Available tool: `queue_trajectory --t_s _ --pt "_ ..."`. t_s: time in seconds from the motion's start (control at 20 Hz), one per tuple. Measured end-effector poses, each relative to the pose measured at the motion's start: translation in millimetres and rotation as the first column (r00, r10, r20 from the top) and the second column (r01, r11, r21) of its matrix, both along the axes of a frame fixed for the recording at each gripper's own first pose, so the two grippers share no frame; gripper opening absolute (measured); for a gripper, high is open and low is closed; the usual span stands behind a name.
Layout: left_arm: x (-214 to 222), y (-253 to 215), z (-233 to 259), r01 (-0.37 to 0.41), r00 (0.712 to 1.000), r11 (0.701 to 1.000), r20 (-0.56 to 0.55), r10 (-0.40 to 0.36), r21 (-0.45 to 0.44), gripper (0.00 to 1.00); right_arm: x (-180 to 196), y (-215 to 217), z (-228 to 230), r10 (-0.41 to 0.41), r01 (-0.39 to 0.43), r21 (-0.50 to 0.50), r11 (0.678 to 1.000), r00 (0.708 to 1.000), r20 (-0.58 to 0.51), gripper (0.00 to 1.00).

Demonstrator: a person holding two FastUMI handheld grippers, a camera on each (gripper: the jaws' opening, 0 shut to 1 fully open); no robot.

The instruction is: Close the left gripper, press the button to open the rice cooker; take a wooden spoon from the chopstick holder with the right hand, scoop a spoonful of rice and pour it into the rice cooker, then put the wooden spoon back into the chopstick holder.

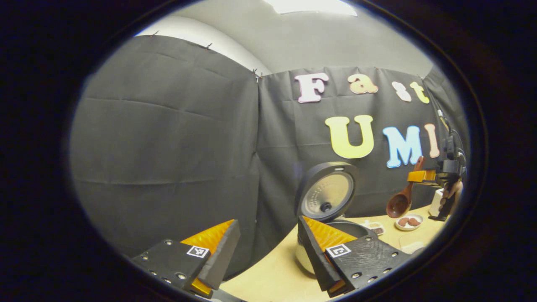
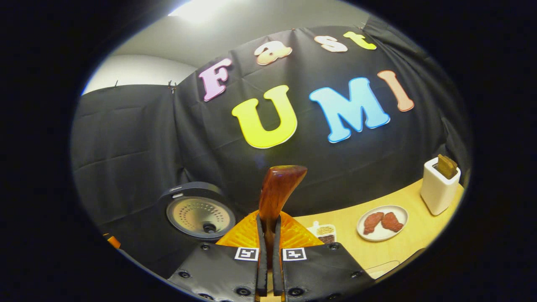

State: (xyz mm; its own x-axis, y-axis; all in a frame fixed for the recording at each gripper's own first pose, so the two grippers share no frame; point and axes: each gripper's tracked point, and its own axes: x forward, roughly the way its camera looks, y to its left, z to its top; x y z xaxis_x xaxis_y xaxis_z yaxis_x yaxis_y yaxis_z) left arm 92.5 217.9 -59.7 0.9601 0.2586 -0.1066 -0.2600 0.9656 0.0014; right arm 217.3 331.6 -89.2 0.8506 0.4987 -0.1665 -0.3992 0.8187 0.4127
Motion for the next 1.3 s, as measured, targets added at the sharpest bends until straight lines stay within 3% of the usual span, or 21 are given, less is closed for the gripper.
queue_trajectory --t_s 0.3,0.35,0.65,0.7,0.75,1.1,1.15,1.3 --pt "6 -50 16 0.077 0.997 0.997 0.026 -0.077 -0.002 0.84 -1 -104 -14 -0.150 0.148 -0.040 0.988 0.988 -0.030 0.07" --pt "5 -58 18 0.089 0.996 0.996 0.032 -0.089 -0.006 0.84 -3 -120 -15 -0.173 0.172 -0.049 0.984 0.984 -0.029 0.03" --pt "5 -92 28 0.148 0.988 0.989 0.049 -0.147 -0.014 0.84 -13 -212 -29 -0.299 0.294 -0.098 0.951 0.954 -0.036 0.07" --pt "5 -96 31 0.156 0.987 0.988 0.053 -0.155 -0.012 0.84 -15 -226 -33 -0.320 0.314 -0.106 0.943 0.947 -0.041 0.03" --pt "6 -101 32 0.163 0.985 0.987 0.056 -0.163 -0.009 0.84 -19 -241 -37 -0.339 0.332 -0.115 0.936 0.940 -0.046 0.07" --pt "4 -129 37 0.207 0.977 0.978 0.053 -0.207 0.005 0.84 -34 -316 -69 -0.442 0.424 -0.180 0.888 0.893 -0.077 0.03" --pt "3 -131 37 0.211 0.976 0.977 0.052 -0.211 0.009 0.84 -35 -324 -74 -0.453 0.433 -0.187 0.882 0.887 -0.085 0.07" --pt "2 -136 39 0.216 0.975 0.976 0.051 -0.217 0.017 0.84 -37 -337 -86 -0.478 0.450 -0.212 0.867 0.872 -0.104 0.03"
